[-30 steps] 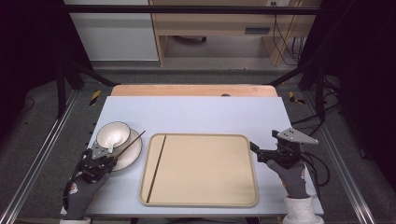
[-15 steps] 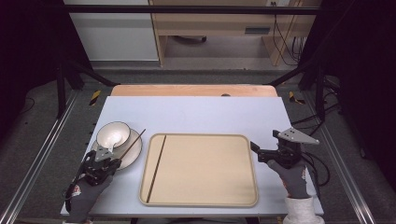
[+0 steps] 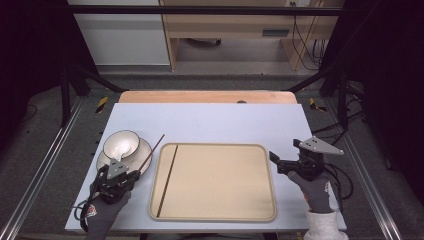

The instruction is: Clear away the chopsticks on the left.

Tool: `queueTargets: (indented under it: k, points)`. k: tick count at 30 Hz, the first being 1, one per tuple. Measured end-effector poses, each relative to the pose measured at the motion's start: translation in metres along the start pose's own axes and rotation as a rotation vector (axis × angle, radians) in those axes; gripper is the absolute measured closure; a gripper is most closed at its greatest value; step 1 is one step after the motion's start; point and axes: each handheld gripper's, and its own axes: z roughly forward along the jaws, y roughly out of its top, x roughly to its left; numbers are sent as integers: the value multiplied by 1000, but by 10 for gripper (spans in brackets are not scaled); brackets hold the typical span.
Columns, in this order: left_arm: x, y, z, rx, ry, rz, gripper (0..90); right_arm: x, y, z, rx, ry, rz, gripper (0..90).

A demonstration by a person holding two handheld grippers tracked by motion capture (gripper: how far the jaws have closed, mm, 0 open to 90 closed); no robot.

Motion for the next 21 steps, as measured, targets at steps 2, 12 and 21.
queueTargets:
  k: [2, 12, 21]
  points:
    - [-8, 1, 1, -16, 3, -19, 838, 0, 0, 0, -2, -2, -1, 31]
    - [-40, 3, 6, -87, 27, -125, 838, 0, 0, -1, -8, -1, 3, 31]
    - [-63, 7, 10, -142, 58, -190, 838, 0, 0, -2, -10, 0, 1, 30]
